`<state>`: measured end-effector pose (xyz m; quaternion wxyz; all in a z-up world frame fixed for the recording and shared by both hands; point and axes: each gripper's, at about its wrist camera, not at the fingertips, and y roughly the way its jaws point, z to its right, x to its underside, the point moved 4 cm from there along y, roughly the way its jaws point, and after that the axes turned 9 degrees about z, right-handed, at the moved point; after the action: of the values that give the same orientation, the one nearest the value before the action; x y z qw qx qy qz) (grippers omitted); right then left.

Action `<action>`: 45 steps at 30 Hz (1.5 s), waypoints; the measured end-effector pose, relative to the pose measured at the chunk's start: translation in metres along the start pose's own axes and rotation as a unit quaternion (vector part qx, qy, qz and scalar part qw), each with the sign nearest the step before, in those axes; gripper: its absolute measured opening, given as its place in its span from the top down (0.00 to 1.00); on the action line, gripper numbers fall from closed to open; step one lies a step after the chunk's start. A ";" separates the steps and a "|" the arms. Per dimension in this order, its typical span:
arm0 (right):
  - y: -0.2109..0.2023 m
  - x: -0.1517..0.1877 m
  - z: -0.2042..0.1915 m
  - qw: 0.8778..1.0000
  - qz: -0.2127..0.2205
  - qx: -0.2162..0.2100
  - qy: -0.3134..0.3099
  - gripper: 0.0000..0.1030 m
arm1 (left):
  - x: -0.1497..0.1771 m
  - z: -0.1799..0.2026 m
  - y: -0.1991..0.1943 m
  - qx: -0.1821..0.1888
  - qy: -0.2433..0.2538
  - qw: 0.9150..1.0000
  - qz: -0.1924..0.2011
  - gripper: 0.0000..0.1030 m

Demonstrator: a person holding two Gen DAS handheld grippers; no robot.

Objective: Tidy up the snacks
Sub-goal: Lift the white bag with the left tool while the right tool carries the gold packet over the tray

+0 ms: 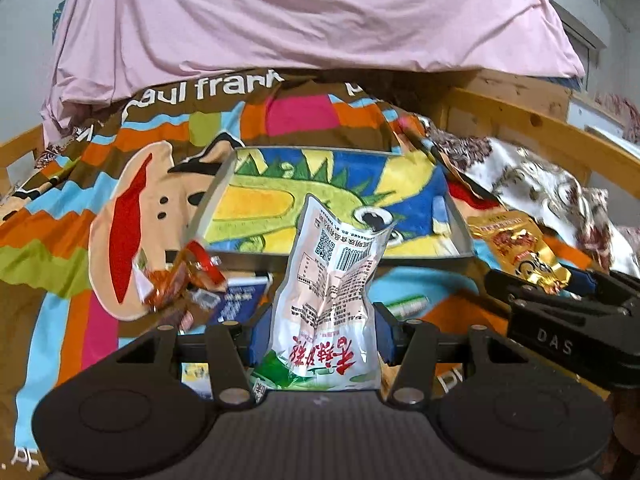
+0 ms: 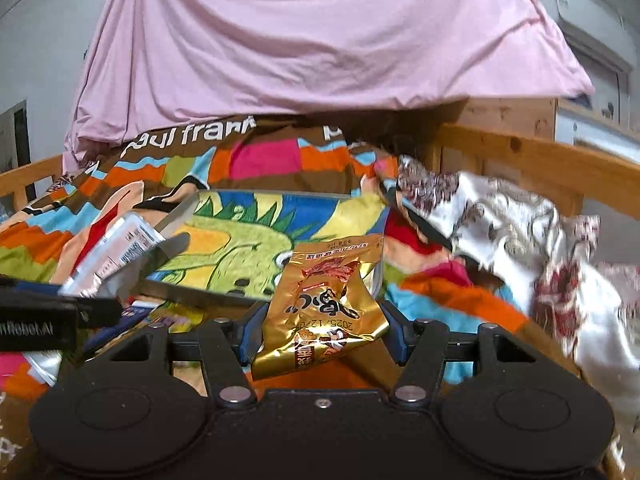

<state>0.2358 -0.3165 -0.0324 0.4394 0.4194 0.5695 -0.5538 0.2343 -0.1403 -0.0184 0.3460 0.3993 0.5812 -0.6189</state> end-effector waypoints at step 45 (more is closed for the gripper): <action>0.170 0.009 0.005 1.000 -0.012 -0.016 0.022 0.40 | -0.056 0.008 0.234 -0.016 -0.012 0.999 -0.027 0.46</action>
<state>0.3981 -0.3160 -0.0855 0.4268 0.4176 0.5930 -0.5402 0.4674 -0.1704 -0.0718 0.3426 0.3700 0.5974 -0.6236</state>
